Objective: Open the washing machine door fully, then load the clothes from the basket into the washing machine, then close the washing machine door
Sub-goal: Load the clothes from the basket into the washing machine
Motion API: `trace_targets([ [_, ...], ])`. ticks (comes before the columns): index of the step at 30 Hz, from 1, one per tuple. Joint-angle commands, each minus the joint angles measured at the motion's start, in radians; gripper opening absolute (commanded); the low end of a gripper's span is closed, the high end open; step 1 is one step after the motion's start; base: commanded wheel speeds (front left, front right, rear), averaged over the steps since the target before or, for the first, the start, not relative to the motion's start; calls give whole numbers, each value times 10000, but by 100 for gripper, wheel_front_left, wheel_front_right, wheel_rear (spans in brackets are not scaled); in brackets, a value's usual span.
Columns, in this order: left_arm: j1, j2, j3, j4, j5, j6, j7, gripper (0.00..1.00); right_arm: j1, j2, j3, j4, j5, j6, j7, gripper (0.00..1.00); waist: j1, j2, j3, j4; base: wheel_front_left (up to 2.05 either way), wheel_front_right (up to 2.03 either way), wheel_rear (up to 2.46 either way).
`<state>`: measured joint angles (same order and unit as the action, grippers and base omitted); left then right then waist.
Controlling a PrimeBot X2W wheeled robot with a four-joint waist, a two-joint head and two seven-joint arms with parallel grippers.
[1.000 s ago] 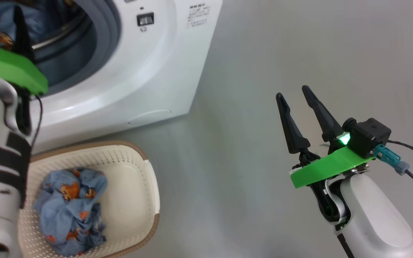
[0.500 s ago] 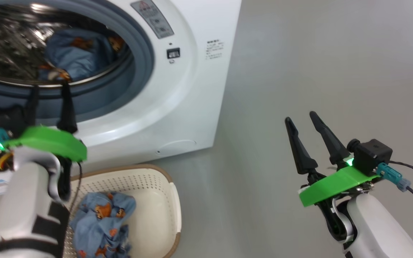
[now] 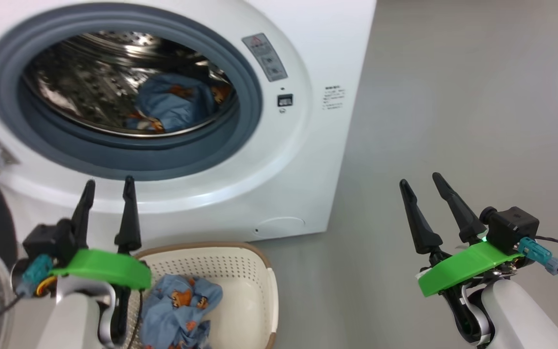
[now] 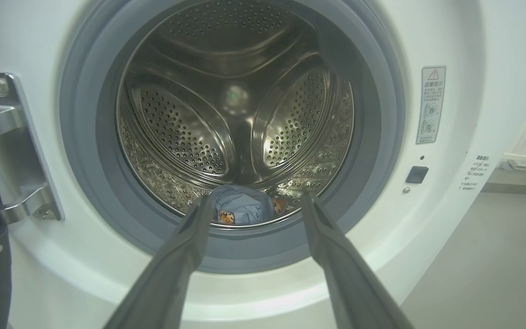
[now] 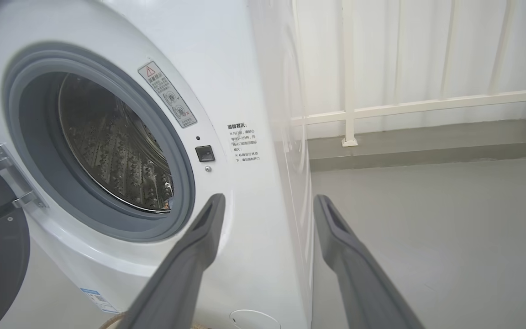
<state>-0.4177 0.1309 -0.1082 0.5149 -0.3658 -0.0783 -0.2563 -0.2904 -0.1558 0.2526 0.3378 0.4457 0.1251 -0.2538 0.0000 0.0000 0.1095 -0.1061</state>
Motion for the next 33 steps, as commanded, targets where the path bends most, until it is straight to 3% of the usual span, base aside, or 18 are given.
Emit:
trace_targets([
  [1,13,208,368,-357,120,11,-55,100,78,-52,122,-208,111,56,-80,100,0,0,-377,365,0,0,0],
  [16,2072,71,512,-1797,134,316,-53,100,461,-197,161,-285,141,56,-80,100,0,0,-877,742,0,0,0],
  [33,2585,28,364,-2564,43,573,23,100,511,-383,257,-246,186,56,-80,100,0,0,-1000,696,0,0,0],
])
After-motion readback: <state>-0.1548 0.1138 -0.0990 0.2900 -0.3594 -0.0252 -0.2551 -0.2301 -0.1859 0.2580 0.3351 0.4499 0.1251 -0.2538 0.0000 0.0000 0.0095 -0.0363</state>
